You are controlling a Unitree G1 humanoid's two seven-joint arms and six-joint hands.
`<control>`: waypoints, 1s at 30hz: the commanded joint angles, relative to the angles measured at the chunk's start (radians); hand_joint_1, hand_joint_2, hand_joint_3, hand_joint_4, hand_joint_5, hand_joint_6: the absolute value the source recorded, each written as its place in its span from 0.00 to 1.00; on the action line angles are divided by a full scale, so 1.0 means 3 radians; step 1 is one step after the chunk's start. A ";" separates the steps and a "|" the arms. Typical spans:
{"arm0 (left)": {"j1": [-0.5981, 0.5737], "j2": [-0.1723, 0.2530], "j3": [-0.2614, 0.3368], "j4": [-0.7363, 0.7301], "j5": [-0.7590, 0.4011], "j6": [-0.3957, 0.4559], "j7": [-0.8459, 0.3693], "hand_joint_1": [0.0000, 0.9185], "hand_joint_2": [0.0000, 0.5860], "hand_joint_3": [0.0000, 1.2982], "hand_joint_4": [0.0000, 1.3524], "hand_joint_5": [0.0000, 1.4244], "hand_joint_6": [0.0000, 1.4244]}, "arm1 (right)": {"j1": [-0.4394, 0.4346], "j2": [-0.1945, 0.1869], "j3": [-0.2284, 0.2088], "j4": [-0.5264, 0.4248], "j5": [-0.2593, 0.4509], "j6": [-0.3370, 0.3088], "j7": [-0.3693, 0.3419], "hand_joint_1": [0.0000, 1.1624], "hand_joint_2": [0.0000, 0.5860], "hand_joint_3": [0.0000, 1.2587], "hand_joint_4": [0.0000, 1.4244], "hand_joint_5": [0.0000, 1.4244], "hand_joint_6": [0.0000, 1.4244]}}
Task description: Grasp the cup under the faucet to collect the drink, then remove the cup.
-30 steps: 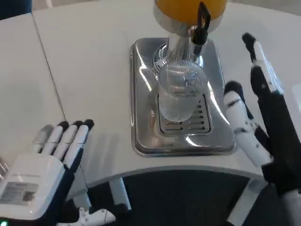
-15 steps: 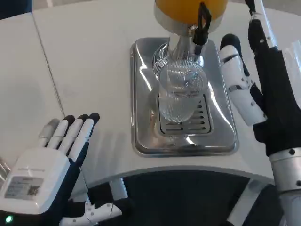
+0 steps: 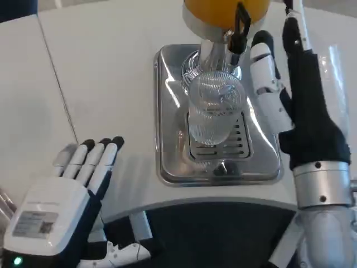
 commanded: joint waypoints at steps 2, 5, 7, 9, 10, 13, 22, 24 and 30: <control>0.0022 -0.0002 -0.0020 0.0031 -0.0009 0.0008 -0.0062 0.00 0.00 0.00 0.00 0.00 0.01 | -0.0119 0.0077 0.0124 0.0107 0.0075 -0.0067 -0.0097 0.00 1.00 0.00 0.00 0.00 0.00; 0.0037 0.0001 0.0001 0.0019 -0.0014 0.0017 -0.0071 0.00 0.00 0.00 0.00 0.00 0.01 | -0.0278 0.0069 0.0152 0.0214 0.0104 -0.0054 -0.0089 0.00 1.00 0.00 0.00 0.00 0.00; 0.0048 0.0001 0.0016 0.0013 -0.0017 0.0025 -0.0076 0.00 0.00 0.00 0.00 0.00 0.01 | -0.0372 0.0086 0.0146 0.0286 0.0127 -0.0037 -0.0091 0.00 1.00 0.00 0.00 0.00 0.00; 0.0069 -0.0006 0.0033 0.0003 -0.0023 0.0041 -0.0083 0.00 0.00 0.00 0.00 0.00 0.01 | -0.0463 0.0106 0.0139 0.0354 0.0152 -0.0035 -0.0100 0.00 1.00 0.00 0.00 0.00 0.00; 0.0076 -0.0008 0.0038 0.0000 -0.0025 0.0046 -0.0084 0.00 0.00 0.00 0.00 0.00 0.01 | -0.0501 0.0105 0.0135 0.0382 0.0164 -0.0039 -0.0099 0.00 1.00 0.00 0.00 0.00 0.00; 0.0103 -0.0017 0.0052 -0.0016 -0.0026 0.0059 -0.0079 0.00 0.00 0.00 0.00 0.00 0.01 | -0.0569 0.0096 0.0125 0.0440 0.0186 -0.0051 -0.0094 0.00 1.00 0.00 0.00 0.00 0.00; 0.0084 -0.0030 0.0040 -0.0010 -0.0023 0.0071 -0.0089 0.00 0.01 0.00 0.00 0.00 0.01 | -0.0636 0.0033 0.0153 0.0529 0.0283 -0.0019 0.0036 0.00 1.00 0.00 0.00 0.00 0.00; 0.0062 -0.0034 0.0030 -0.0004 -0.0020 0.0072 -0.0094 0.00 0.01 0.00 0.00 0.00 0.01 | -0.0639 0.0020 0.0168 0.0524 0.0300 0.0011 0.0079 0.00 1.00 0.00 0.00 0.00 0.00; 0.0022 -0.0039 0.0011 0.0019 -0.0012 0.0083 -0.0104 0.00 0.01 0.00 0.00 0.00 0.01 | -0.0712 -0.0033 0.0200 0.0521 0.0317 0.0122 0.0267 0.00 1.00 0.00 0.00 0.00 0.00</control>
